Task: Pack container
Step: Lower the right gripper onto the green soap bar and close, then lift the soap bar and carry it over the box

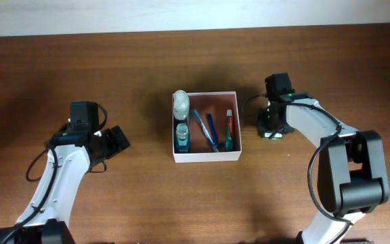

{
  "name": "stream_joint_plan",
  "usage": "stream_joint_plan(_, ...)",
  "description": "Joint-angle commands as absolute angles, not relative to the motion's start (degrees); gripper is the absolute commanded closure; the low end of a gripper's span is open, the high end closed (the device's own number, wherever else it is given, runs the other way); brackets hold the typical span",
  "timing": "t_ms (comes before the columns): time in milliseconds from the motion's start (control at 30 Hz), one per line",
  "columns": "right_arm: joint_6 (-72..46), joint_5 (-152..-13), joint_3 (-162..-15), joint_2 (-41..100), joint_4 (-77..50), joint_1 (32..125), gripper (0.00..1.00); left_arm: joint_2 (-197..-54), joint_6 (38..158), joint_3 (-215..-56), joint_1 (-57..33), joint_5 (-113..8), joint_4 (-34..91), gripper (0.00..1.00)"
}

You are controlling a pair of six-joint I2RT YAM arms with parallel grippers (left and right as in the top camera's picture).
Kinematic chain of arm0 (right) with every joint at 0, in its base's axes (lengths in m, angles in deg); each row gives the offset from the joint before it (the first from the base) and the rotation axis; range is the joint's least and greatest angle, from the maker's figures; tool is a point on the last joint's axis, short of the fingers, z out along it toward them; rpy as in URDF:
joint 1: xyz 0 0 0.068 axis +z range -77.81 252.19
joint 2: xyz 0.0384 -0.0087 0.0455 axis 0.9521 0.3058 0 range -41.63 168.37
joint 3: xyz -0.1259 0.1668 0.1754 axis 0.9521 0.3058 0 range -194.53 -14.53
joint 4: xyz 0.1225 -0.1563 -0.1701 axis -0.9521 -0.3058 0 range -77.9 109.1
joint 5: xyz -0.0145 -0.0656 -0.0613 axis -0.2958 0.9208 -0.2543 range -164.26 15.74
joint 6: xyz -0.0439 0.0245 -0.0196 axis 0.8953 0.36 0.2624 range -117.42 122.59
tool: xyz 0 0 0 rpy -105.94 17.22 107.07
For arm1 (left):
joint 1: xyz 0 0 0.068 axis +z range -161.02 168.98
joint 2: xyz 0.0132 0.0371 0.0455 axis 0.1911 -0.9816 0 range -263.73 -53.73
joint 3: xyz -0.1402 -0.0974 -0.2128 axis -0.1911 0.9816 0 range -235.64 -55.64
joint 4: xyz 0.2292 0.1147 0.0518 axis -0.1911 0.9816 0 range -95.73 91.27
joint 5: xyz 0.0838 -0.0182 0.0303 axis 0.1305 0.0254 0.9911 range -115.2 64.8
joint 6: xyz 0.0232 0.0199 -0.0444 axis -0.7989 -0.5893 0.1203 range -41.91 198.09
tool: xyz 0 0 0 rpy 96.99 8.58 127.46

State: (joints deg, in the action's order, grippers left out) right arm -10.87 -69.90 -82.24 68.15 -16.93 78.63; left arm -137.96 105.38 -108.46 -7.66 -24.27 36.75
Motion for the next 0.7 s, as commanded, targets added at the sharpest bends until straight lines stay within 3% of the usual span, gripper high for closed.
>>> stream_joint_plan(0,-11.3,-68.1,-81.6,68.7,-18.1,78.5,0.72,-138.4,105.3,-108.5,-7.5,-23.9,36.8,0.0)
stream_joint_plan(367,-11.4,-67.4,-88.6,60.2,-28.6,79.8,0.73,-138.4,105.3,-108.5,-7.5,-23.9,36.8,0.0)
stream_joint_plan(667,-15.1,-67.8,-98.2,51.3,-38.0,88.7,0.73,-138.4,105.3,-108.5,-7.5,-23.9,36.8,0.0)
